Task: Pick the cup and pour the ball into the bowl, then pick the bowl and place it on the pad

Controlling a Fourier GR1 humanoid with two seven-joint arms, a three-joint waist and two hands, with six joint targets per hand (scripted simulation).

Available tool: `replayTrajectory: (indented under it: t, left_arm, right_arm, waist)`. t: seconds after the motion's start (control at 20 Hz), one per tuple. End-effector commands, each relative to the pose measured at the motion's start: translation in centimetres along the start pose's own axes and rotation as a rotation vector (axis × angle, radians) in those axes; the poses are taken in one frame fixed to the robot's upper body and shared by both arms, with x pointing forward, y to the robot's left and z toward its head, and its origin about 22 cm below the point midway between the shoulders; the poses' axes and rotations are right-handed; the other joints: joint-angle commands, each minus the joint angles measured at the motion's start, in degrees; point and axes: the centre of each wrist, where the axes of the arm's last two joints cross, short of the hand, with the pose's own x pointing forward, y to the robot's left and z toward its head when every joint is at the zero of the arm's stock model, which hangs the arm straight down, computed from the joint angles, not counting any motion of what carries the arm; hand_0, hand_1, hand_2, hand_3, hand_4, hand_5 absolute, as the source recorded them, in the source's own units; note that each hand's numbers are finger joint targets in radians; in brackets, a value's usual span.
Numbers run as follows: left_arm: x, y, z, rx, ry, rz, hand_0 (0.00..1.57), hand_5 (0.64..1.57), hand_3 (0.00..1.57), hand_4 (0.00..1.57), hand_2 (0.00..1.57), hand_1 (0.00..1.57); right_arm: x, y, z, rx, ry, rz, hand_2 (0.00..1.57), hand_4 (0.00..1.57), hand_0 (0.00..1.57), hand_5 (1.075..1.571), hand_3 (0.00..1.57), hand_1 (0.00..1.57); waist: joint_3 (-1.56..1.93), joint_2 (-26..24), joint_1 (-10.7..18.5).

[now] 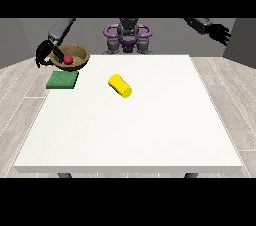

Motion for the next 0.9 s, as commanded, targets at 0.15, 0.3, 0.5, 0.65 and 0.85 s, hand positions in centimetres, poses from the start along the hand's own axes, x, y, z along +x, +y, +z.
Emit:
replayTrajectory:
  t: [0.15,0.3,0.5,0.65,0.85]
  left_arm:
    - [3.9,8.6,-0.3,0.062,-0.099,0.024,0.0,1.566,0.0,1.23,0.0,0.0]
    - [3.6,10.5,0.6,0.072,-0.123,0.025,0.0,1.557,0.0,1.19,0.0,0.0]
    - [3.5,9.1,0.1,0.056,-0.123,0.016,0.0,1.557,0.0,1.19,0.0,0.0]
    - [5.5,9.9,-0.3,0.034,-0.135,0.018,0.0,1.551,0.0,1.18,0.0,0.0]
    - [3.8,7.8,-0.4,0.064,-0.14,0.02,0.0,1.551,0.0,1.18,0.0,0.0]
  right_arm:
    - [0.0,-1.7,-0.6,-0.045,-0.059,-0.061,1.57,0.79,1.57,1.567,0.0,1.57]
    - [1.4,-2.1,-1.2,-0.091,-0.099,-0.106,1.57,0.75,1.57,1.566,0.0,1.57]
    - [2.7,-7.0,-1.8,-0.212,-0.056,-0.051,1.57,0.0,1.55,1.56,1.04,1.55]
    - [-0.3,-6.0,-1.8,-0.172,0.022,-0.096,0.88,0.0,0.85,1.513,1.1,0.85]
    - [2.2,-5.8,-2.7,-0.123,-0.019,-0.14,0.42,0.0,0.0,1.46,0.65,0.0]
  waist:
    - [0.0,4.9,0.9]
    - [-0.02,7.1,0.7]
    - [-0.03,7.5,0.2]
    - [0.04,7.6,2.5]
    - [0.04,8.1,1.8]
